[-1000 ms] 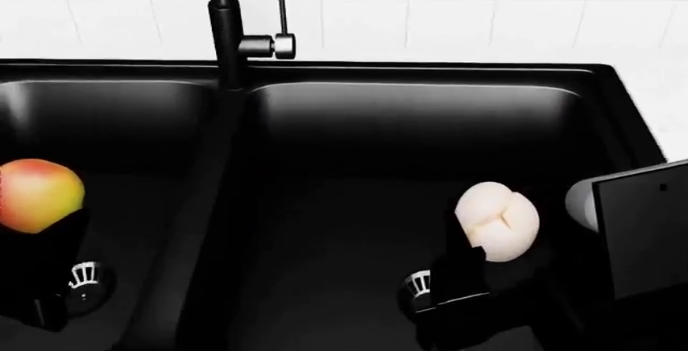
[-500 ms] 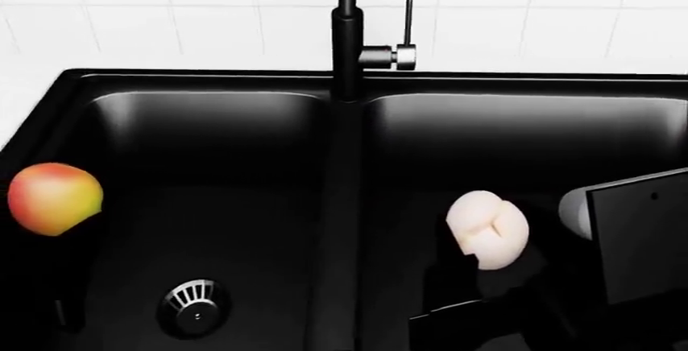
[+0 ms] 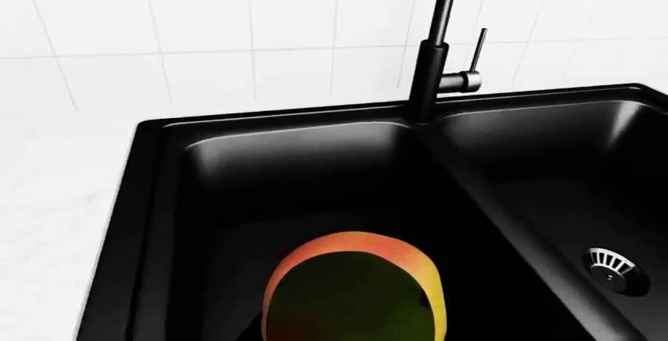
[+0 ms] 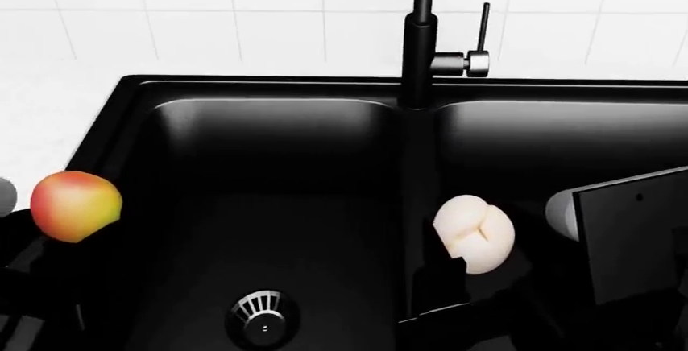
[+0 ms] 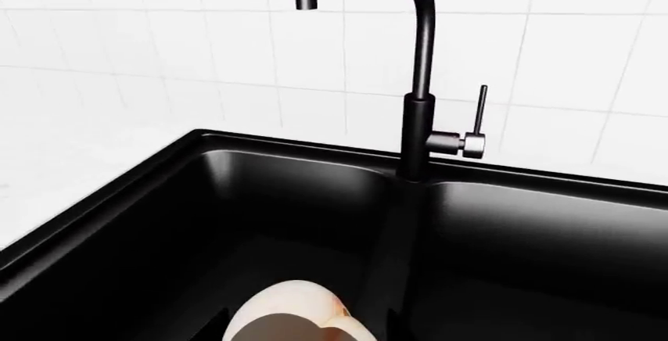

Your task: There is a mixed pile of frozen fruits and vegetables on the counter. Locate all the frozen vegetables and place the items in a bowl on the counter. Take all the frozen fruits and defrost them in a running sink.

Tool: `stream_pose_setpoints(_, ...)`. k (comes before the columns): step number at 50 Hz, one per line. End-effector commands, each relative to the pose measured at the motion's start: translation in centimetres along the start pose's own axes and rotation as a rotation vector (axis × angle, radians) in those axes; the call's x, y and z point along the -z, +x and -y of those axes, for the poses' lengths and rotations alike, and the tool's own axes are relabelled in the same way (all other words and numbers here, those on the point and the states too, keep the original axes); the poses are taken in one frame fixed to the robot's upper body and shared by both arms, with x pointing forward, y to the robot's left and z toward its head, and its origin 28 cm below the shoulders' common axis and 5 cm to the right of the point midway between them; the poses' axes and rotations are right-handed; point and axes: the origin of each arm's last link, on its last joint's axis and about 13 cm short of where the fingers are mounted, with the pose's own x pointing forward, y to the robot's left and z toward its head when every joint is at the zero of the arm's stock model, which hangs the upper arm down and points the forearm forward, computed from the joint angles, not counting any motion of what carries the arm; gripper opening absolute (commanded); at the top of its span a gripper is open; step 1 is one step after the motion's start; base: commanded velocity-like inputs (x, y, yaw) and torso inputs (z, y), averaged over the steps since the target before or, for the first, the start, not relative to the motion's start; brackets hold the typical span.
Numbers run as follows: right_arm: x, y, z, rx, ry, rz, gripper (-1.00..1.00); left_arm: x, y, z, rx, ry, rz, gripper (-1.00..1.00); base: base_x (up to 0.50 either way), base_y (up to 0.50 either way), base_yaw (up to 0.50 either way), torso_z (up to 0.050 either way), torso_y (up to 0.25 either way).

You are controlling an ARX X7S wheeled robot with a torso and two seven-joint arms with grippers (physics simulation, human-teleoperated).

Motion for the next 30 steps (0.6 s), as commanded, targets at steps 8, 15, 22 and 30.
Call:
stream_pose_setpoints(8,-0.4,-0.2,0.0,-0.015,0.011,0.035,-1.00,-4.5,4.5,1.7,0.113,0.074,0.035,-1.00,0.00,0.00,0.00,0.000,0.000)
stream_pose_setpoints(15,-0.4,-0.2,-0.1,-0.014,0.017,0.039,-1.00,-5.9,7.1,1.9,0.152,0.058,0.015,-1.00,0.00,0.00,0.00,0.000,0.000)
stream_pose_setpoints(22,-1.0,-0.2,-0.2,-0.006,0.025,0.059,-1.00,-5.0,10.0,1.8,0.186,0.040,-0.063,-1.00,0.00,0.00,0.00,0.000,0.001)
stream_pose_setpoints(30,-0.9,-0.3,-0.4,-0.020,0.020,0.054,-1.00,-5.4,14.0,2.0,0.210,0.048,-0.137,-1.00,0.00,0.00,0.00,0.001,0.000)
